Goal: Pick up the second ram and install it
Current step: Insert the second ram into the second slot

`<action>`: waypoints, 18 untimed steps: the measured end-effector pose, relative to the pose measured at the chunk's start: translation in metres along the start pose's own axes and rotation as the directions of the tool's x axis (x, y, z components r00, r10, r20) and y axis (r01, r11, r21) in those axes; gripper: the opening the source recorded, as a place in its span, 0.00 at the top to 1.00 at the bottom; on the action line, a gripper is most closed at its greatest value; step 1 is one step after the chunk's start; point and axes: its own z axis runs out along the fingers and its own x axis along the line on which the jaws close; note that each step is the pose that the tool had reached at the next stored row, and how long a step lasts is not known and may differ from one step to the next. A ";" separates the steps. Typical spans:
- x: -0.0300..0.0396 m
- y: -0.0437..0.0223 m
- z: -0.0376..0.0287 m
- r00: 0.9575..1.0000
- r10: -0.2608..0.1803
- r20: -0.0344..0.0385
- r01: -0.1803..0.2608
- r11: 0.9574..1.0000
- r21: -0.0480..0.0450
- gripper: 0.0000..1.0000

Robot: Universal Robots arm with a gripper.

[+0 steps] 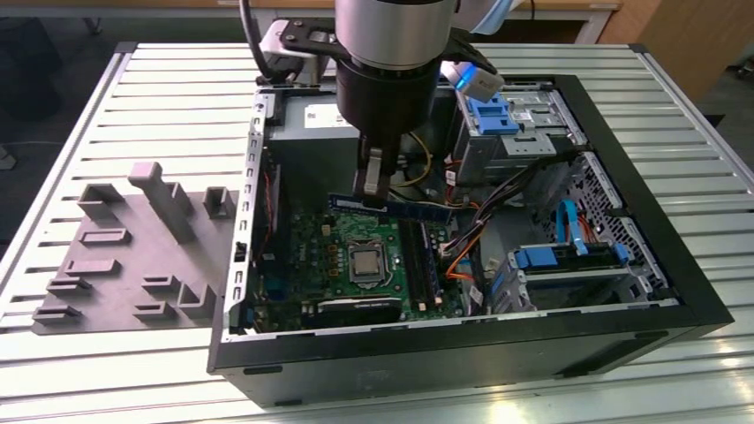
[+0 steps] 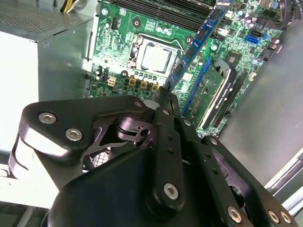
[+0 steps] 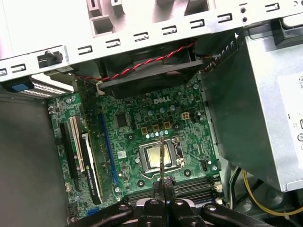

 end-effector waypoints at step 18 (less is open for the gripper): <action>0.0000 0.0000 0.0002 0.995 0.101 0.003 -0.101 0.995 -0.001 0.89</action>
